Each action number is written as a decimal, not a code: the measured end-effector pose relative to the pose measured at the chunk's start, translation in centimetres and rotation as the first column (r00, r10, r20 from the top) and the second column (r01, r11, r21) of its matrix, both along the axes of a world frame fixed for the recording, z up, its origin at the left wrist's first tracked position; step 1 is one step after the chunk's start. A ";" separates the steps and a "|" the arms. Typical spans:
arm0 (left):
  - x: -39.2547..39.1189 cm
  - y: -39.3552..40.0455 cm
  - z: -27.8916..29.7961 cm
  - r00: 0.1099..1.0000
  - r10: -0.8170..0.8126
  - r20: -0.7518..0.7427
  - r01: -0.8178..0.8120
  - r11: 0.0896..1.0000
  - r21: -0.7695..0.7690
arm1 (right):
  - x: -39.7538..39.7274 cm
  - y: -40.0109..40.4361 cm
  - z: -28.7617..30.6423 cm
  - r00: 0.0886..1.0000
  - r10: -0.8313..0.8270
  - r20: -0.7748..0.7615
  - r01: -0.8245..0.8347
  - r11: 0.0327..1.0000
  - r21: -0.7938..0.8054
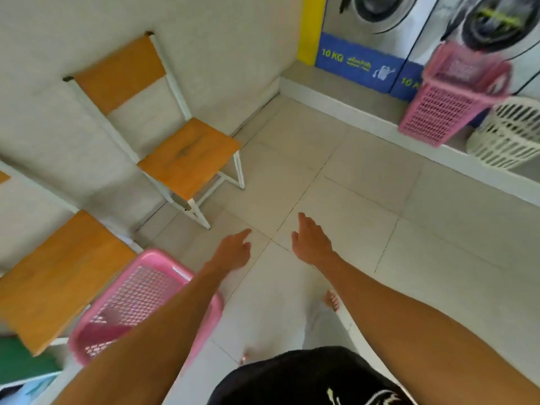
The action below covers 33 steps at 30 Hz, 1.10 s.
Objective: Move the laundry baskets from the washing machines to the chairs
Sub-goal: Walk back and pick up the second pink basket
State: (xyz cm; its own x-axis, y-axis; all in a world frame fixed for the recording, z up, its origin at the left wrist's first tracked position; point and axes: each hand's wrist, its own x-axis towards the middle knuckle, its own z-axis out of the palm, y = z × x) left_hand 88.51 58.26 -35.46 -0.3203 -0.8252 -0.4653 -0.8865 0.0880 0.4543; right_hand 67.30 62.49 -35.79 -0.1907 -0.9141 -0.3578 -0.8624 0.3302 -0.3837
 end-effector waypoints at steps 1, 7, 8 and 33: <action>-2.3 -1.1 0.2 0.999 -0.035 -0.002 0.035 0.999 -0.017 | -2.2 -0.3 0.1 0.999 -0.048 0.006 0.048 0.999 0.005; -18.8 -7.1 -0.2 0.983 -0.173 -0.068 0.172 0.985 -0.020 | -17.0 -2.6 -0.1 0.955 -0.293 0.049 0.294 0.956 -0.014; -21.6 -8.1 -0.1 0.977 -0.203 -0.070 0.202 0.979 -0.019 | -19.7 -2.9 0.2 0.941 -0.335 0.047 0.336 0.942 -0.024; -69.1 -29.2 -0.6 0.863 -0.459 -0.211 0.472 0.882 0.010 | -63.1 -17.3 1.0 0.651 -0.755 0.075 0.757 0.641 -0.124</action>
State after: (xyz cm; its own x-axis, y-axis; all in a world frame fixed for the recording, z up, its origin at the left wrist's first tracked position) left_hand 19.39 29.04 -36.10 -0.7502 -0.5298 -0.3957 -0.6409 0.4354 0.6322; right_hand 4.17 45.22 -34.80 -0.8328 -0.4913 -0.2550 -0.3291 0.8098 -0.4857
